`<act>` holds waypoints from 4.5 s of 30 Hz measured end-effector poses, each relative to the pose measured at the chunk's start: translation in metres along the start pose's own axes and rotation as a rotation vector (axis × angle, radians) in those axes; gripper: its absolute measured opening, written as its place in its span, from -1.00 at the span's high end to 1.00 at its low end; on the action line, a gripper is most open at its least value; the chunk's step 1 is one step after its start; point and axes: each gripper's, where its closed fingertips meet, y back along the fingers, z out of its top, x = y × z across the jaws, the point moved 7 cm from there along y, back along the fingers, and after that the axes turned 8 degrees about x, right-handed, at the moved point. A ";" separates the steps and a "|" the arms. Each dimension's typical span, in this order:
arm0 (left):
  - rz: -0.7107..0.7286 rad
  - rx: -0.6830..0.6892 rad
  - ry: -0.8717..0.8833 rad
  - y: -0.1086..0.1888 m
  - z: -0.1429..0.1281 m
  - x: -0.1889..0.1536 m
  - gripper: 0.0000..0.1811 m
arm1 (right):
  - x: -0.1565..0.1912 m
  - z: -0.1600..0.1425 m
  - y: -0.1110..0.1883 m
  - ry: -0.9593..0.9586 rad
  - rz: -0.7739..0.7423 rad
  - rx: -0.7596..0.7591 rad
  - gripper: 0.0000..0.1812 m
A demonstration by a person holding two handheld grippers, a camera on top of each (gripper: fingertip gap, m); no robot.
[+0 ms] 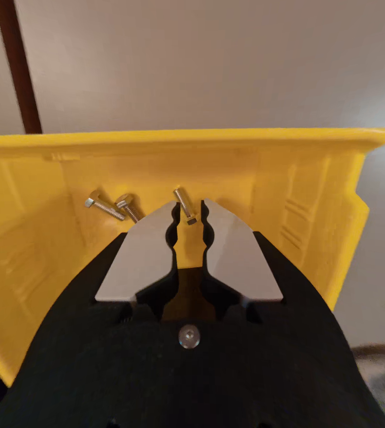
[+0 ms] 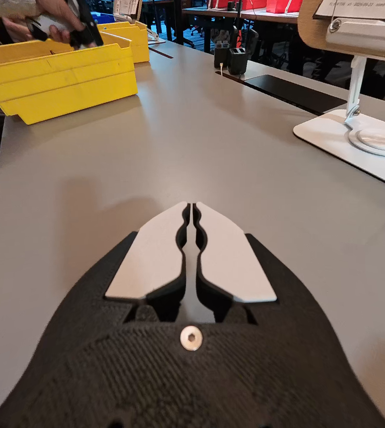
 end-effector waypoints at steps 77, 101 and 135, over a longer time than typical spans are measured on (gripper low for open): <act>-1.039 -1.014 -0.995 -0.020 -0.150 -0.447 0.90 | 0.032 0.005 0.023 -0.011 0.306 -0.210 0.81; -1.101 -0.940 -1.018 -0.028 -0.155 -0.453 0.70 | 0.023 0.006 0.034 -0.081 0.349 -0.316 0.81; -1.189 -0.874 -1.033 -0.031 -0.154 -0.448 0.81 | 0.026 0.005 0.035 -0.059 0.430 -0.314 0.81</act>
